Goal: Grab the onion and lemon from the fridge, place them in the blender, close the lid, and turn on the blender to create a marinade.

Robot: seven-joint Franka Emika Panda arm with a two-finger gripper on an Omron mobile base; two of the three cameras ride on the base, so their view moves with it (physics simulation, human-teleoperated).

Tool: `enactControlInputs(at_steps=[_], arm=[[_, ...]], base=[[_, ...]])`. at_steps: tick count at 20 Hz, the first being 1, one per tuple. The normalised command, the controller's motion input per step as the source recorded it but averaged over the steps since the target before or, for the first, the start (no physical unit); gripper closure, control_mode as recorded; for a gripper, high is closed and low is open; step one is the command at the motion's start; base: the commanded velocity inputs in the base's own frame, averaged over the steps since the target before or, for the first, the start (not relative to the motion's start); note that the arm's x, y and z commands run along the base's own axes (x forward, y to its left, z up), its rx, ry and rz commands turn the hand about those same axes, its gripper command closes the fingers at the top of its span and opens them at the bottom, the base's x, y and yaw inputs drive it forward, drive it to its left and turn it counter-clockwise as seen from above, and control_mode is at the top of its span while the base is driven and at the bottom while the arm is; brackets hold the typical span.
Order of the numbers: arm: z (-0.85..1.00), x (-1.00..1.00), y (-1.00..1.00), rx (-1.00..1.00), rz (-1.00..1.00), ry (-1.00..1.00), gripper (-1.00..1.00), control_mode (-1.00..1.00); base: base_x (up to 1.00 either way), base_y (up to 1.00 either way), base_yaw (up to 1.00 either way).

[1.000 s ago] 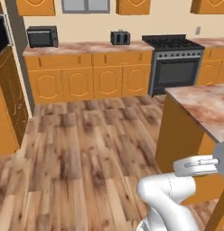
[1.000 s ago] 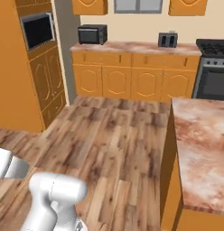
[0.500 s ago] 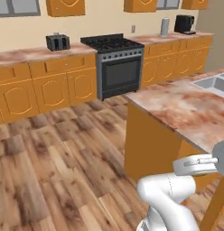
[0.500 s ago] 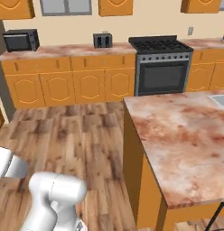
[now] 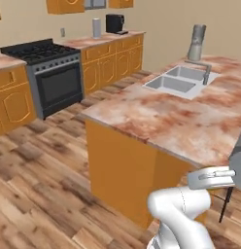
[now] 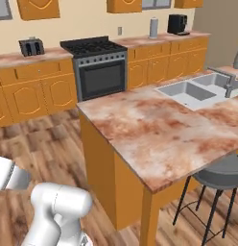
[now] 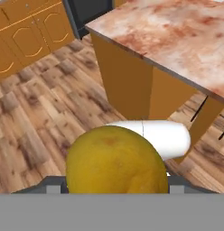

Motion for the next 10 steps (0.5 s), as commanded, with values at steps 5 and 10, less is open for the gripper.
enactControlInputs(at_steps=[5,10], arm=[[0.00,0.00,0.00,0.00,0.00,0.00,1.00,1.00],[0.00,0.00,0.00,0.00,0.00,0.00,1.00,1.00]], base=[[0.36,0.00,-0.56],[0.74,0.76,-0.40]])
